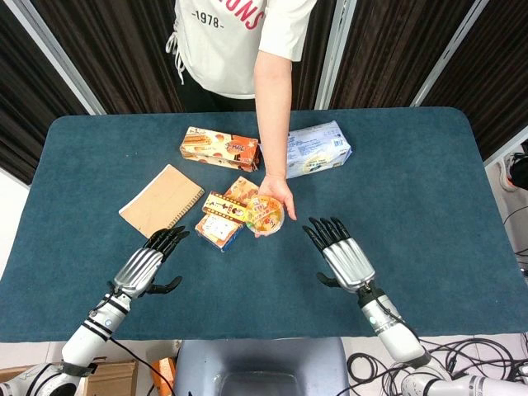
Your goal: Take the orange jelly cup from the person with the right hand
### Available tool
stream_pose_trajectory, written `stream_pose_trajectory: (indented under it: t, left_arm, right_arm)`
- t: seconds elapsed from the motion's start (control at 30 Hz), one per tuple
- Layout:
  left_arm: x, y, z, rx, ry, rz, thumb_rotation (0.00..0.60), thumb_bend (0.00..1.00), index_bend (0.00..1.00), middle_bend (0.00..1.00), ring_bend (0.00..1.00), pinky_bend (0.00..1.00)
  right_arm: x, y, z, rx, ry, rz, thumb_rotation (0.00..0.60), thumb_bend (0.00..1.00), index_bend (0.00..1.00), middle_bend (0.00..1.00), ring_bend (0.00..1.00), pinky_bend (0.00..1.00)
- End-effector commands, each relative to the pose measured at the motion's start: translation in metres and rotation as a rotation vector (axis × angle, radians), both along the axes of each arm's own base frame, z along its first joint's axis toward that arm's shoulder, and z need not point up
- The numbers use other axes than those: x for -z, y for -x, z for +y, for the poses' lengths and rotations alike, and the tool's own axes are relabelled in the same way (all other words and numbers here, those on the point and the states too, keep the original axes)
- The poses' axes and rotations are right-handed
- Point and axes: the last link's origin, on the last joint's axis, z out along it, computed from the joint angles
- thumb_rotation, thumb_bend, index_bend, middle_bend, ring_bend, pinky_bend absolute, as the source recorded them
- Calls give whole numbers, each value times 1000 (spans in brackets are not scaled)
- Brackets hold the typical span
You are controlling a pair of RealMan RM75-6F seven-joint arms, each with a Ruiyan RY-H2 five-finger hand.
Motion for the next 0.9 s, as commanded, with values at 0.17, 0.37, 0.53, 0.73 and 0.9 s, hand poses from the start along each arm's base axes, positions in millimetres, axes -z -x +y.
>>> stream_pose_trajectory:
  t: [0.17, 0.37, 0.53, 0.73, 0.9]
  left_arm:
    - [-3, 5, -1, -4, -8, 8, 600, 339, 0, 0, 0, 0]
    - [-19, 10, -9, 7, -47, 45, 600, 339, 0, 0, 0, 0]
    - [-30, 14, -17, 6, -73, 73, 600, 338, 0, 0, 0, 0]
    - [-35, 16, -24, 23, -89, 87, 600, 338, 0, 0, 0, 0]
    - [-38, 18, -28, 34, -97, 105, 600, 338, 0, 0, 0, 0]
  right_arm:
    - [-2, 9, 1, 8, 7, 13, 600, 151, 0, 0, 0, 54]
    - [-19, -13, -1, -59, 45, -56, 600, 152, 0, 0, 0, 54]
    - [-21, -67, -15, -142, 76, -97, 600, 151, 0, 0, 0, 54]
    - [0, -126, -33, -191, 100, -130, 600, 151, 0, 0, 0, 69]
    - [19, -147, -46, -136, 86, -75, 600, 151, 0, 0, 0, 73]
